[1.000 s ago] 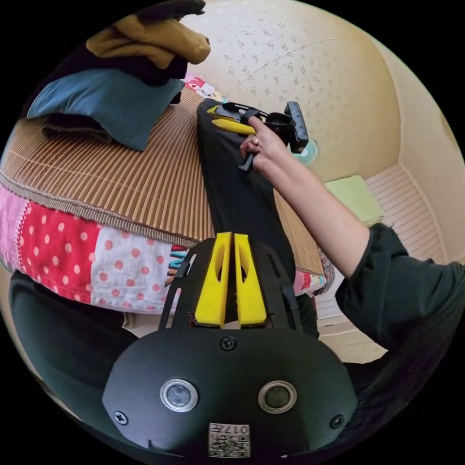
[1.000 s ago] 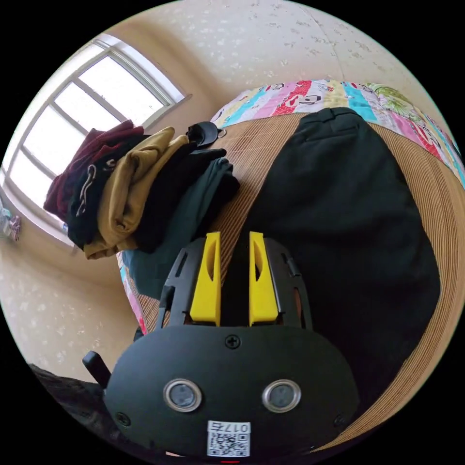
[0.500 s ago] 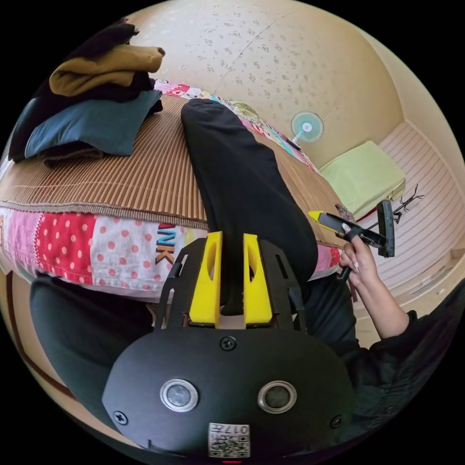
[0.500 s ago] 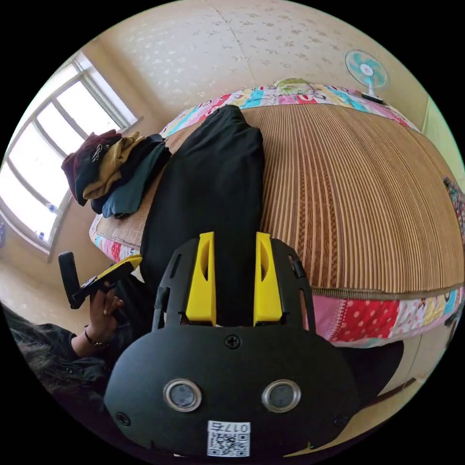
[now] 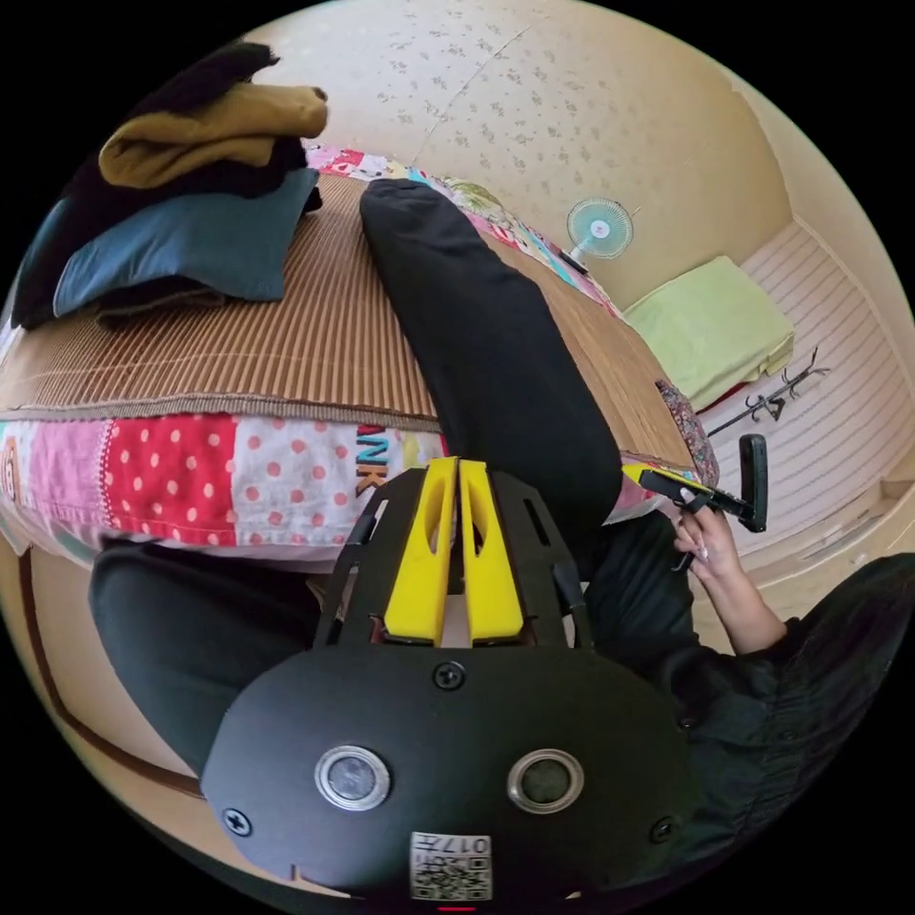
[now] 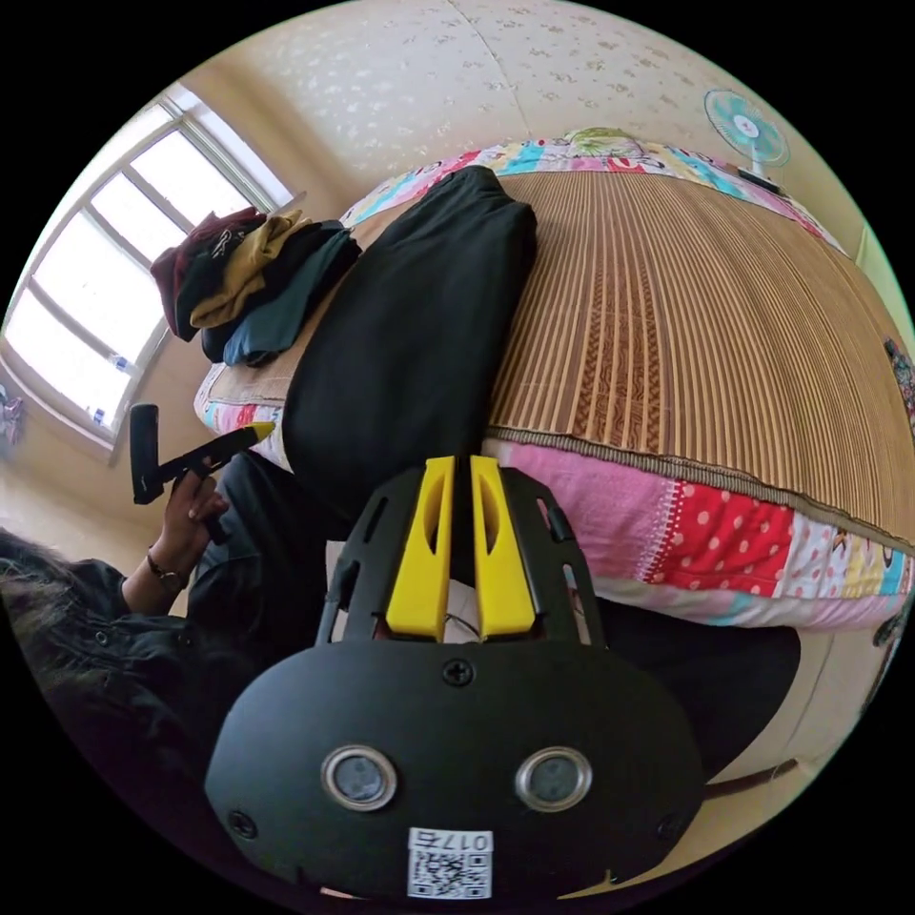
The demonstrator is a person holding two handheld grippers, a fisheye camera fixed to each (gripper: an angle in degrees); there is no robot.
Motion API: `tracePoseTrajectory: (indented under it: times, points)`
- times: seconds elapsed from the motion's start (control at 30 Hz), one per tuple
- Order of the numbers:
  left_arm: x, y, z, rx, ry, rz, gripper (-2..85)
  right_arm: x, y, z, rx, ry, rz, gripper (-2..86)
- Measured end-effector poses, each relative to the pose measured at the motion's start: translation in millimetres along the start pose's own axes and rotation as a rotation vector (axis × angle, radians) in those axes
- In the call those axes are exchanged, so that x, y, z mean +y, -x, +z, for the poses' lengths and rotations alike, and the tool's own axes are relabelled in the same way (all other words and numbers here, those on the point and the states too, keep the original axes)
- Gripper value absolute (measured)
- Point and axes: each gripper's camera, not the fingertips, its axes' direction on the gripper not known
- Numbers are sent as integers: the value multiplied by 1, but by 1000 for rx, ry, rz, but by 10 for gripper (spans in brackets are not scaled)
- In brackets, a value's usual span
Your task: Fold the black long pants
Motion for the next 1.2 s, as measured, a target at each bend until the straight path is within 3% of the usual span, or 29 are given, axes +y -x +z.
tracePoseTrajectory:
  times: [0.13, 0.47, 0.73, 0.93, 1.0, 1.07, 1.2]
  points:
    - [-15, 34, -5, 167, -50, -82, 83, -19, -42, -19, -151, -49, 63, 100]
    - [-98, 57, 28, 128, -63, -68, 119, -101, -114, -7, -279, -71, 88, 141]
    - [-49, 56, 41, 196, -97, -76, 110, -43, -135, 0, -459, -85, 164, 112]
    - [-33, 61, 35, 124, -108, -154, 70, -11, -165, -5, -624, -75, 276, 61]
    - [-37, 74, 34, 197, -66, -196, 46, -16, -167, -7, -645, -23, 242, 48]
    - [-36, 96, 20, 392, -44, -282, 36, -15, -169, -26, -752, -44, 186, 39]
    - [-34, 72, -53, 598, -203, -191, 32, 0, -154, -88, -951, -219, 41, 34]
